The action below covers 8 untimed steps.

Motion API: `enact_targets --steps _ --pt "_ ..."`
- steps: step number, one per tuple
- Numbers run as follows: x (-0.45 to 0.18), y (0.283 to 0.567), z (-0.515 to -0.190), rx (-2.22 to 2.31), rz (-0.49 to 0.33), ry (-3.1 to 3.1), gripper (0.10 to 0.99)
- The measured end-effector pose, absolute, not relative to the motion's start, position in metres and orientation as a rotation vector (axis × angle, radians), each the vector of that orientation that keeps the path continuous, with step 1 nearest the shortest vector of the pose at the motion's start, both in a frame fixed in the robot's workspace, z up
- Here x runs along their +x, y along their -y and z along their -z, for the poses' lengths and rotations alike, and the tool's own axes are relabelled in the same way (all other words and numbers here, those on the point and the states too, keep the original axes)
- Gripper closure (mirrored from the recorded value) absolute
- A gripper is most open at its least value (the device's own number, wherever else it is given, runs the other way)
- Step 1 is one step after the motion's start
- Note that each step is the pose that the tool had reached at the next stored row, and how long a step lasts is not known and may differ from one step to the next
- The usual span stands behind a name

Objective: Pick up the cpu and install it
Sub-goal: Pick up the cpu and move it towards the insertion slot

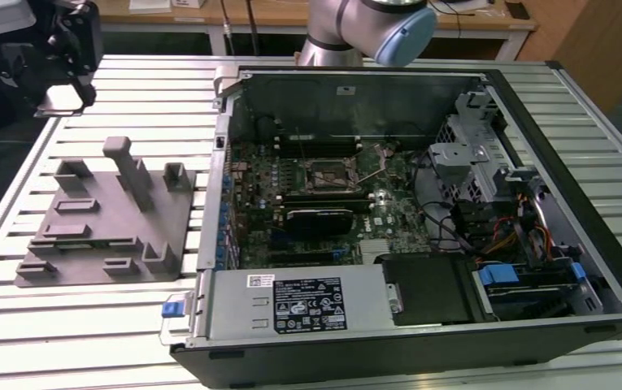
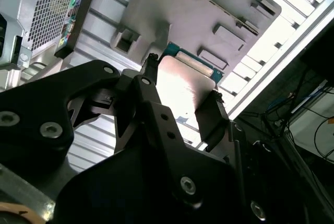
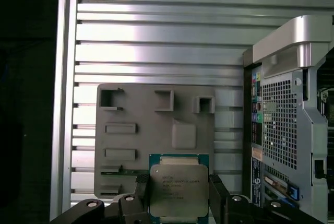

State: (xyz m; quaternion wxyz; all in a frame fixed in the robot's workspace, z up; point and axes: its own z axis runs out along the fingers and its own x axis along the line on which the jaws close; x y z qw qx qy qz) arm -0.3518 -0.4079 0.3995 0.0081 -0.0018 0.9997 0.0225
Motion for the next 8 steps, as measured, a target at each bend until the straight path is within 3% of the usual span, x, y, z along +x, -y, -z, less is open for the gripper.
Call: enact_targets --steps 8 --pt "-0.336 0.408 -0.399 -0.006 -0.070 -3.124 0.545"
